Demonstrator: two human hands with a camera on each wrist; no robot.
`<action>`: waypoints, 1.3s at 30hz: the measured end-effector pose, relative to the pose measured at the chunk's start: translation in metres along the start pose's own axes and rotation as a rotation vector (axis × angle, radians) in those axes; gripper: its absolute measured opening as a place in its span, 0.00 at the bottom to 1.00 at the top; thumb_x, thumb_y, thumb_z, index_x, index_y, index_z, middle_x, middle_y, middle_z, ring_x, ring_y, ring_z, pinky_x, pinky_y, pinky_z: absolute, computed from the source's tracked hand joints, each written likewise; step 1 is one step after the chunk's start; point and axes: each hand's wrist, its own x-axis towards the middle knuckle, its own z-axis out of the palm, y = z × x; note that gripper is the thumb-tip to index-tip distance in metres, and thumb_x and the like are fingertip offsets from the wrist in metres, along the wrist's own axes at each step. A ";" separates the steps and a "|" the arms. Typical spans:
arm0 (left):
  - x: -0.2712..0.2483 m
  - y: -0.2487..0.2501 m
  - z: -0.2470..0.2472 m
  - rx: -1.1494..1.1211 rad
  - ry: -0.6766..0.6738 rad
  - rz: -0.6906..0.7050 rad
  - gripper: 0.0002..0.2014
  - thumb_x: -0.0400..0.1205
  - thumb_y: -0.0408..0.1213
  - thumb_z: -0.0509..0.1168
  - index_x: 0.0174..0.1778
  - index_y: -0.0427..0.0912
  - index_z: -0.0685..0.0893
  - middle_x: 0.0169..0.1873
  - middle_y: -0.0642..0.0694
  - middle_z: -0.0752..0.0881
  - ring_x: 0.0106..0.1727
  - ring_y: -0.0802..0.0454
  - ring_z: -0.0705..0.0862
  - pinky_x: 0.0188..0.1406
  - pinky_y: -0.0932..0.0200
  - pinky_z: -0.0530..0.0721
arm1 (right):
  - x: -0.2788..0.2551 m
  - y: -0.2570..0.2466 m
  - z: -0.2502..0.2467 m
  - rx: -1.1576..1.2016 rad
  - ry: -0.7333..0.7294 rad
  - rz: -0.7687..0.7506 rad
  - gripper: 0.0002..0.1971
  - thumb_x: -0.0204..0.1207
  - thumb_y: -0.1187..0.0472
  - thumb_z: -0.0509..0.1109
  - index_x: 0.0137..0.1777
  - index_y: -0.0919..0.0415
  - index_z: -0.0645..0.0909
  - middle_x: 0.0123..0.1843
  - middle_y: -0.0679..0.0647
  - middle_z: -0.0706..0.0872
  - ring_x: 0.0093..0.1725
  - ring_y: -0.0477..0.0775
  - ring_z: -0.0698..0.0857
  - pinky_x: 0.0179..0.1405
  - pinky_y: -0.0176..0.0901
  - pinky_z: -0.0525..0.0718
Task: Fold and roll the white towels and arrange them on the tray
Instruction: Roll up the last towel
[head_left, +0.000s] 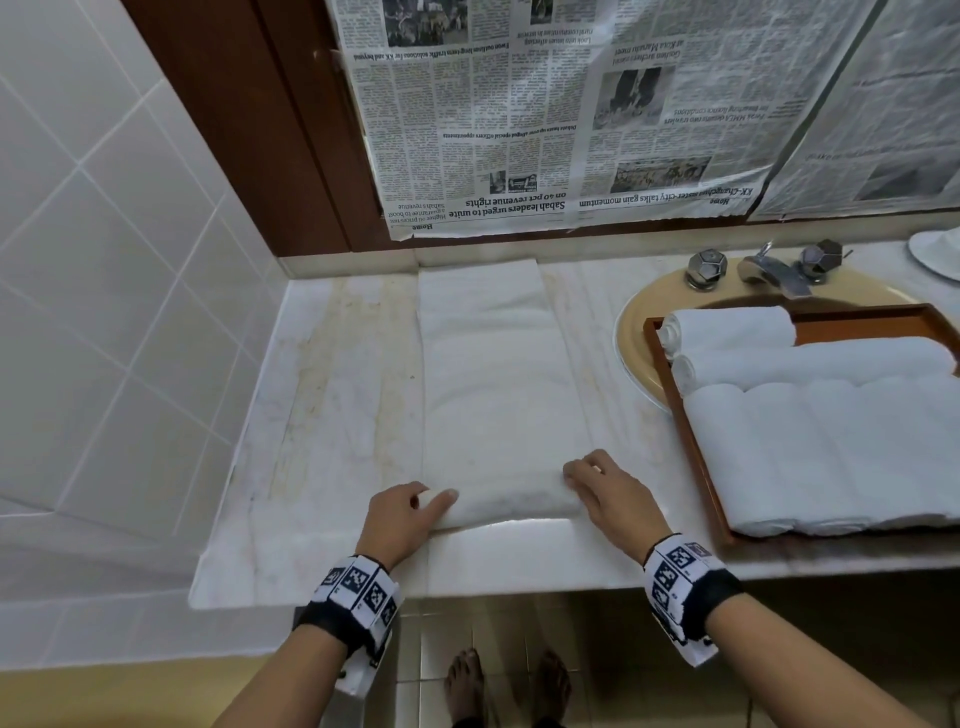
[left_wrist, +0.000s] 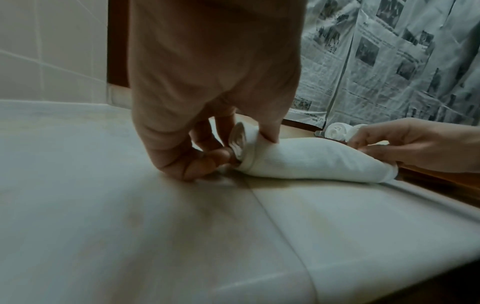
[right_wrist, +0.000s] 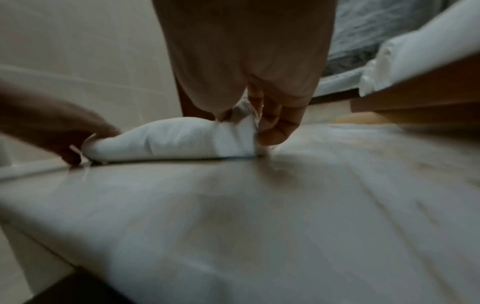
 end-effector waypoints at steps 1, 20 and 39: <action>0.002 0.001 -0.001 0.035 -0.008 -0.028 0.27 0.79 0.65 0.66 0.32 0.42 0.78 0.29 0.49 0.79 0.35 0.51 0.78 0.37 0.58 0.73 | -0.001 -0.001 -0.001 -0.050 0.013 -0.022 0.09 0.86 0.52 0.61 0.60 0.50 0.80 0.56 0.48 0.77 0.46 0.52 0.80 0.37 0.47 0.83; -0.003 -0.003 -0.006 0.194 -0.086 0.343 0.20 0.82 0.52 0.69 0.69 0.52 0.83 0.63 0.54 0.85 0.63 0.53 0.79 0.60 0.61 0.72 | 0.010 0.009 -0.019 0.157 -0.334 0.039 0.23 0.76 0.43 0.65 0.64 0.56 0.84 0.58 0.48 0.81 0.58 0.50 0.80 0.60 0.42 0.75; -0.013 0.002 0.016 0.210 0.264 0.284 0.11 0.81 0.33 0.70 0.57 0.49 0.88 0.59 0.49 0.80 0.58 0.46 0.76 0.43 0.50 0.85 | 0.007 0.014 -0.020 -0.143 -0.206 -0.118 0.28 0.77 0.31 0.62 0.72 0.45 0.76 0.67 0.42 0.73 0.62 0.45 0.76 0.48 0.43 0.82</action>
